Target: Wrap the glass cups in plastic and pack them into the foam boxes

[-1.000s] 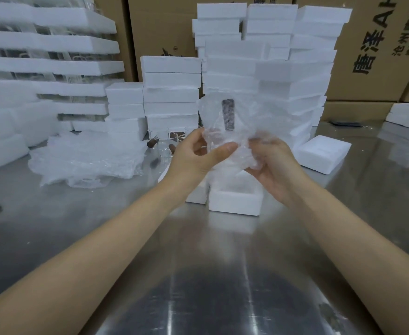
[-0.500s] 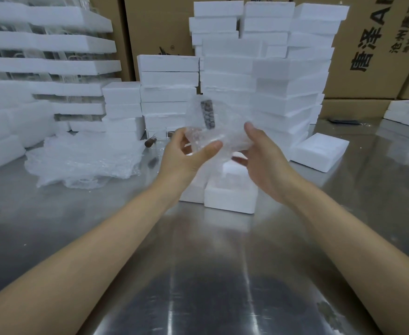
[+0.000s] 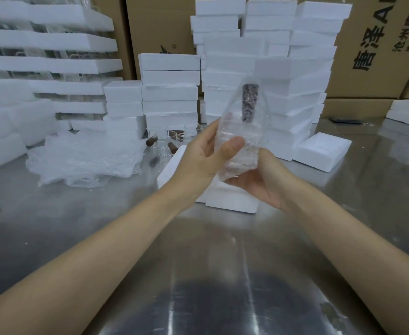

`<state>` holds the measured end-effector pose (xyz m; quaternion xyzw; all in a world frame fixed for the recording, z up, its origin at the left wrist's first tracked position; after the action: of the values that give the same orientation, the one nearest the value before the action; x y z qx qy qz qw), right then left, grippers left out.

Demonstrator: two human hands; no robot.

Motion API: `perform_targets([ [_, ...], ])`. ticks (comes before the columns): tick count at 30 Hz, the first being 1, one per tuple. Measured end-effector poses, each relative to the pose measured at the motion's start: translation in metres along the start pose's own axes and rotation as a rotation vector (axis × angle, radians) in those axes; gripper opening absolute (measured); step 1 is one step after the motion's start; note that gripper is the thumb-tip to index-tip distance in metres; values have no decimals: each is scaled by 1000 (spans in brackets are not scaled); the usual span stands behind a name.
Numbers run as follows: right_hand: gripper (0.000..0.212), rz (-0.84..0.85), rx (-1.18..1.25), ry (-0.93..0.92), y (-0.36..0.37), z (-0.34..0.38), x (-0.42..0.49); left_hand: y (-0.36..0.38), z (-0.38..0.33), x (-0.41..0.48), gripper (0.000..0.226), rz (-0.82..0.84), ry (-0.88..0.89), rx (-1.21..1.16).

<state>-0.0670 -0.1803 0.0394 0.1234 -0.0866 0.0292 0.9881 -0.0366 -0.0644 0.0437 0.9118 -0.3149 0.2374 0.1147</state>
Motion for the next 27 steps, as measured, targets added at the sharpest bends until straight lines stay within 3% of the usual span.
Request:
perform_targets([
  [2, 22, 77, 45, 16, 0, 1, -3, 5, 2, -1, 37, 3, 6, 10],
  [5, 26, 42, -12, -67, -1, 10, -4, 1, 2, 1, 60, -11, 39, 144],
  [8, 19, -159, -356, -255, -2, 15, -5, -6, 3, 2, 44, -1, 40, 261],
  [12, 29, -353, -637, -378, 2, 10, -8, -6, 14, -2, 41, 53, -22, 340],
  [16, 46, -286, -964, -441, 9, 1, -11, -14, 17, -3, 35, -165, -44, 401],
  [18, 54, -196, -983, -461, 11, -2, -13, -20, 17, -2, 31, -273, -47, 385],
  [22, 47, -71, -998, -523, 18, -7, -14, -26, 17, -1, 32, -393, -45, 377],
  [25, 33, -144, -952, -564, 20, -11, -12, -24, 15, -2, 28, -379, 10, 465],
  [27, 25, -210, -750, -499, 15, -13, -8, -16, 13, -3, 13, -318, 44, 504],
])
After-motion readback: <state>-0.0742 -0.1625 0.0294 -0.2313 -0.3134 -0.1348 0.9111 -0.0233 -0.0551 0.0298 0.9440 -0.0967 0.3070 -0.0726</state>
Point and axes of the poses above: each hand's wrist, its own x-axis towards the middle knuckle, its own y-axis out of the palm, z = x × y, the point moved 2 cm from there along x, towards the middle knuckle, and after that the axes turned 1 degree about -x, right-handed, at the moved point
